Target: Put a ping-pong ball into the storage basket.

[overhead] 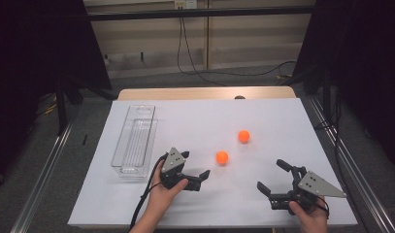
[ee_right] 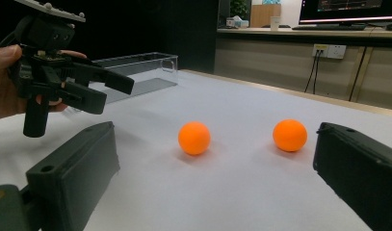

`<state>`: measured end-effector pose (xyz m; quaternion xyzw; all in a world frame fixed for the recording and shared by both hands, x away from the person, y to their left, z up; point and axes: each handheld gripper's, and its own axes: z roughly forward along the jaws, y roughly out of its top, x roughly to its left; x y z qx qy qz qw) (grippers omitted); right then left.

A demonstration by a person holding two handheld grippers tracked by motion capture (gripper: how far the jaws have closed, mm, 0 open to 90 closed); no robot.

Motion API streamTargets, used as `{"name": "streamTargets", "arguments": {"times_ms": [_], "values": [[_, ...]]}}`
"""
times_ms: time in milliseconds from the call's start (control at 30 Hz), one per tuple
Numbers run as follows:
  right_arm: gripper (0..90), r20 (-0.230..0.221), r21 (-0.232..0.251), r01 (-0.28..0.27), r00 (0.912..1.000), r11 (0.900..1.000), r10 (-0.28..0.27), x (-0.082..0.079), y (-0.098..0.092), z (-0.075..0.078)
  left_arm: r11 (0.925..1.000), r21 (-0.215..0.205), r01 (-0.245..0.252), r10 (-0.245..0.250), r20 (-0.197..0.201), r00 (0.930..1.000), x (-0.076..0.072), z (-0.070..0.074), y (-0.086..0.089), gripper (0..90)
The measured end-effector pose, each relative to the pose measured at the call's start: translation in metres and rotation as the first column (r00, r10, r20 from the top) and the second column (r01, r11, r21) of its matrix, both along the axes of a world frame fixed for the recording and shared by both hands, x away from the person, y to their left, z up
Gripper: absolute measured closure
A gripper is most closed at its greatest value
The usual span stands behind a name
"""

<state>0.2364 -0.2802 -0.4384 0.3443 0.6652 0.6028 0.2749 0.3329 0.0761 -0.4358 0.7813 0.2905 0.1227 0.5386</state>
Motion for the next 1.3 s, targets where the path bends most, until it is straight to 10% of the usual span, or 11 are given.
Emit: {"name": "streamTargets", "arguments": {"times_ms": [1300], "values": [[1.3,0.001,0.001,-0.004,1.0000,1.000,0.004,0.000,0.000,0.000,0.9985,0.035,0.042,-0.040,-0.046,0.9981,0.010,-0.004,-0.023,2.5]]}}
